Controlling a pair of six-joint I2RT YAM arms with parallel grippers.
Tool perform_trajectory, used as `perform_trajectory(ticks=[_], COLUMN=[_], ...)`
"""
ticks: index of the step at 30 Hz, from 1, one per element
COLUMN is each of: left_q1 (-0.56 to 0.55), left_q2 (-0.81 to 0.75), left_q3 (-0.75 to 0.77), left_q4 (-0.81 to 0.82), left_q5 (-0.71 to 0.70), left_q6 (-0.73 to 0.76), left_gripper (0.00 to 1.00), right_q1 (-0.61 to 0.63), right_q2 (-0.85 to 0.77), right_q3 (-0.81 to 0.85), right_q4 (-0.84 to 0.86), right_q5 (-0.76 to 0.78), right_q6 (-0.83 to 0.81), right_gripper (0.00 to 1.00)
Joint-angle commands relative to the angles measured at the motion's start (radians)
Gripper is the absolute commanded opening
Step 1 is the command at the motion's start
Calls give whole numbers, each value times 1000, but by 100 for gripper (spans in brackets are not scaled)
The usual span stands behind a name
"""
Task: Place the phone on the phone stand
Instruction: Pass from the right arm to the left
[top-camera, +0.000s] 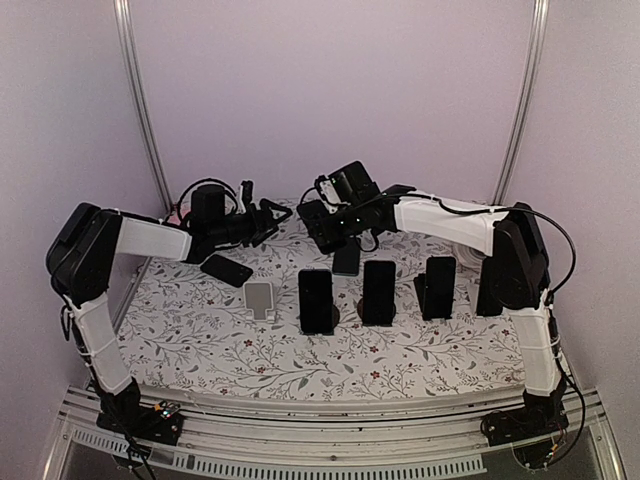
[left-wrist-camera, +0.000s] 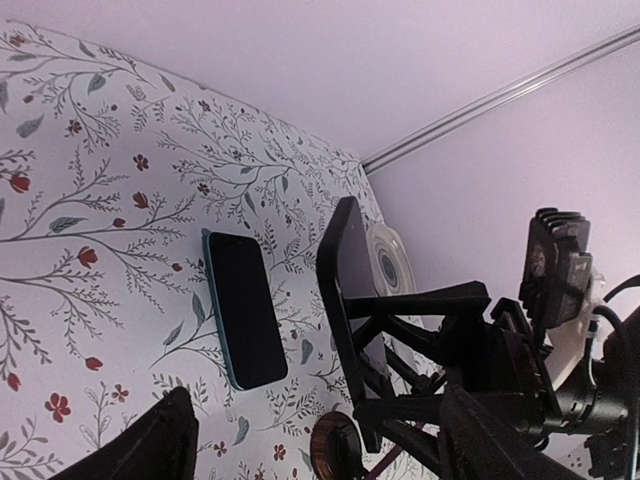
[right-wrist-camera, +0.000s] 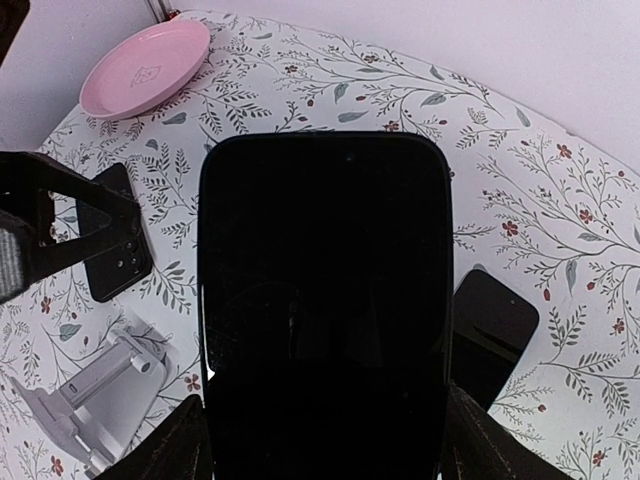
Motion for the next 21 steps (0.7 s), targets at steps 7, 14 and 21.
perform_trajectory(ticks=[7,14,21], left_q1=[-33,-42,-58], left_q2=[132,211,228], left_q3=[163,226,256], left_q4=[1,38,106], left_q5=[44,82,119], left_q6=[-30,-90,-143], left_gripper=[75,59,34], right_q1=[21,23,24], right_q2=[-81,-105,-116], right_q3=[1,-21,-41], right_q4=[67,85,86], right_q5=[11,4,9], right_q6=[-31,-40,-50], right_gripper=[63,64,64])
